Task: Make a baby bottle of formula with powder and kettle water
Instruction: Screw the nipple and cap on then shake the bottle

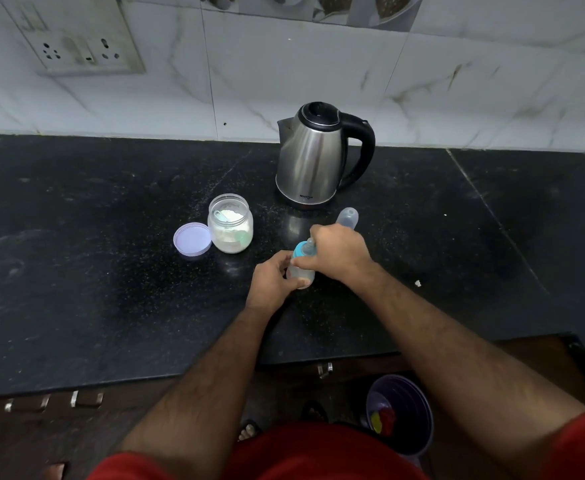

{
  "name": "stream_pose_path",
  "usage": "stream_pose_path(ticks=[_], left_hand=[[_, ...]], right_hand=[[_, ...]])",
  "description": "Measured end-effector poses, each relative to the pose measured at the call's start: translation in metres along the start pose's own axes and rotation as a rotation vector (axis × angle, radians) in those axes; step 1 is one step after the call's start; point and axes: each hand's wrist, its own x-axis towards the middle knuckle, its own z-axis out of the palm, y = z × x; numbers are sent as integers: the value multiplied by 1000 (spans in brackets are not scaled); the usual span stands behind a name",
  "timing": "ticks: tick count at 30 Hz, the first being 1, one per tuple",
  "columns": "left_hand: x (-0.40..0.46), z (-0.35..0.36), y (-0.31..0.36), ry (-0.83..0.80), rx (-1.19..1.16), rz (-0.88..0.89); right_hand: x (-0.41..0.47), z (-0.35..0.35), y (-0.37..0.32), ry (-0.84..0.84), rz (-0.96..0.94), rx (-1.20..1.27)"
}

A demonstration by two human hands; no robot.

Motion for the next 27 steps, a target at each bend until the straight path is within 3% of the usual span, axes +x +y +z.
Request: stream_pose_path(ticks=[8, 13, 17, 19, 21, 25, 27], left_hand=[[0, -1, 2, 4, 42, 14], [-1, -1, 3, 8, 35, 7], [-2, -1, 3, 7, 27, 10], [-2, -1, 3, 4, 41, 12], [-2, -2, 3, 0, 41, 15], [-2, -3, 3, 1, 64, 30], [-1, -2, 2, 0, 58, 24]], right_hand=[[10, -25, 19, -347, -226, 218], [4, -7, 23, -211, -172, 343], [-8, 19, 11, 35, -24, 180], [-10, 23, 7, 70, 1, 123], [-4, 15, 11, 1, -44, 108], [6, -10, 25, -292, -242, 240], [6, -10, 27, -307, -277, 355]])
